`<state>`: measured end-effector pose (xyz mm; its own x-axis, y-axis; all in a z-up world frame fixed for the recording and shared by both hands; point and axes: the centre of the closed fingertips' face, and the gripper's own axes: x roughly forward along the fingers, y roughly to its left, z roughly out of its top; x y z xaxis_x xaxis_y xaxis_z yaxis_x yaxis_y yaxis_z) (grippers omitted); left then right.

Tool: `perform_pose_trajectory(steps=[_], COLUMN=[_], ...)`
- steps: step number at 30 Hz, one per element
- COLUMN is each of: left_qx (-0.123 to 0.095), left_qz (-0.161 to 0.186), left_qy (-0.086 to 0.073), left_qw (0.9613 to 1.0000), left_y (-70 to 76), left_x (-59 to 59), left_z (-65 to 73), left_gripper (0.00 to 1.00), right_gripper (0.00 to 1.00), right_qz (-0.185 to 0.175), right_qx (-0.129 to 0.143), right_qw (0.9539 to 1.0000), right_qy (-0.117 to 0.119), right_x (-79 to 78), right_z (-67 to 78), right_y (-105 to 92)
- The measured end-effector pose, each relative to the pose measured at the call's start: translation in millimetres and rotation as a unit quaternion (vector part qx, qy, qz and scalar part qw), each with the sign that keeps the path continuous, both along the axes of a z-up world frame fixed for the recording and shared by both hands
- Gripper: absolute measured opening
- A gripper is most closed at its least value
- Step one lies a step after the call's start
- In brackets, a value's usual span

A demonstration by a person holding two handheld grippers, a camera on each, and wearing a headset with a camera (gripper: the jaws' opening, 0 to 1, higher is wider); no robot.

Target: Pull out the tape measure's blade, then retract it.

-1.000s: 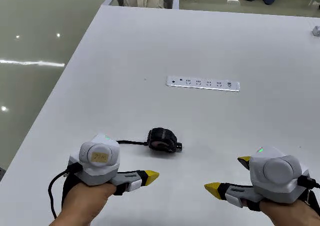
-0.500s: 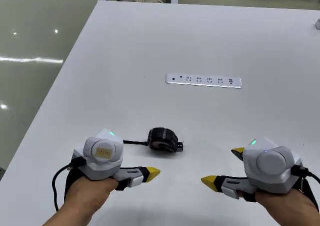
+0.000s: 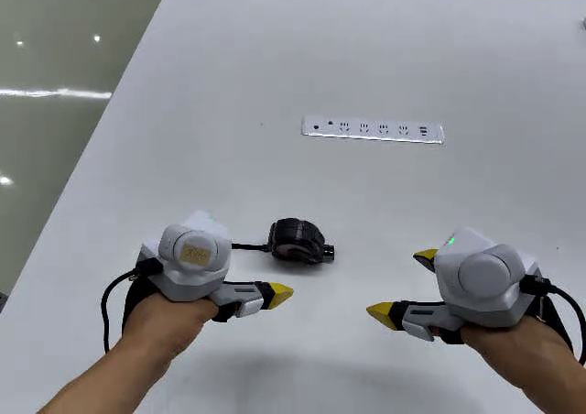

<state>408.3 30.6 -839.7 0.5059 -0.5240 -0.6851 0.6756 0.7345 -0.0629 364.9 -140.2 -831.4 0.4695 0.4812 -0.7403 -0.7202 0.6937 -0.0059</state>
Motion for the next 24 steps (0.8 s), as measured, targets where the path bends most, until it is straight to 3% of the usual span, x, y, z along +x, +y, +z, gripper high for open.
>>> perform_pose_trajectory(steps=[15, 24], left_qx=[0.032, 0.060], left_qz=[-0.058, -0.111], left_qy=[-0.009, -0.024], left_qw=[0.9977, 0.9917], left_y=[-7.1, -14.6], left_x=[12.2, 20.5], left_z=[-10.0, -11.4], left_gripper=[0.78, 0.75], right_gripper=[0.56, 0.52], right_qz=[0.053, 0.074], right_qx=[-0.010, -0.013], right_qw=[0.9986, 0.9971], right_qy=[-0.003, -0.011], right_x=[11.7, 20.3], right_z=[-13.4, -19.1], right_y=[13.7, 18.2])
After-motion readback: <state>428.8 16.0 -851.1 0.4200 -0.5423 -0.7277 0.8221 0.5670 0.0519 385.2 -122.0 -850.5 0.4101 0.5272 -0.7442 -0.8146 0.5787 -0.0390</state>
